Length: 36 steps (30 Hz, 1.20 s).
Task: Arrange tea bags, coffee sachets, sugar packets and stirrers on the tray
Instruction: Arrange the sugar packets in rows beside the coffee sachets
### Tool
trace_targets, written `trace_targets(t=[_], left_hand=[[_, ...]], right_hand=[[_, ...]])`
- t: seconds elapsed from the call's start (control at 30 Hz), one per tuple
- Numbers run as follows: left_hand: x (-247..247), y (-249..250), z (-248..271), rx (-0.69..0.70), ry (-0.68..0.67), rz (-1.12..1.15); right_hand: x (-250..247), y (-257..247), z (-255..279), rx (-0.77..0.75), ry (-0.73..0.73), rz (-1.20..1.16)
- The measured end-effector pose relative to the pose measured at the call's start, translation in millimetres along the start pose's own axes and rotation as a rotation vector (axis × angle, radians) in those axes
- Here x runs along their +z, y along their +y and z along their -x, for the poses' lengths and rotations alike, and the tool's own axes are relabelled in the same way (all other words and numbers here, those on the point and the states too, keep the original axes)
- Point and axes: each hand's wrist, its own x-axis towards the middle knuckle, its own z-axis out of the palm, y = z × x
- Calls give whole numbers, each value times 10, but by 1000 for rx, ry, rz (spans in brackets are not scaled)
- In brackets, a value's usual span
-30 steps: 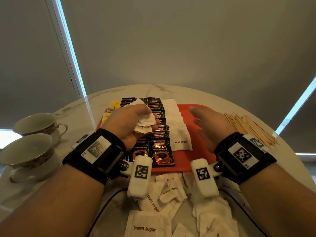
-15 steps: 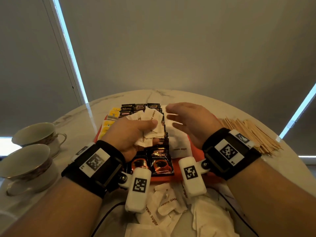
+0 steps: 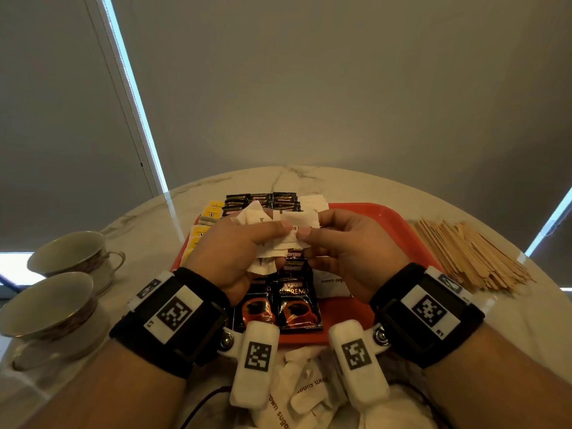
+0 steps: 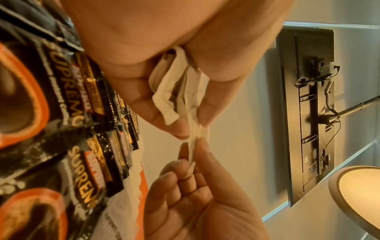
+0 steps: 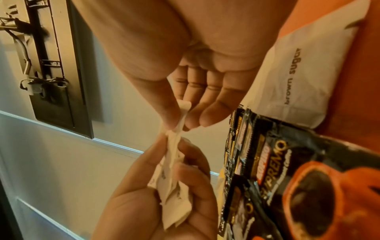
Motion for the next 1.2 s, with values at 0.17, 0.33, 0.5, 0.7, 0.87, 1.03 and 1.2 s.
trace_targets(t=[0.17,0.33,0.5,0.7,0.87,1.03,1.2], left_hand=[[-10,20,-7,-27,-7,-12],[-8,-30,12,-51,-118,-156],[11,-16,43,-33,-154,-170],[-11,-22,-8,25,-72,-73],[-7,-43,2,5,-73,-74],[48,-38,-1,-27,-25,32],[19,-38,-41,-37,0,5]], right_hand=[[-4,6,-11,-9,94,-55],[9,18,-10,-69,86,-23],[24,-6,11,-98,-18,46],[-10,-30,42,-4,-37,57],[-13,-72,60,-51,33,17],[30,-116,84,-29,-2,95],[-87,-216,46,15,82,199]])
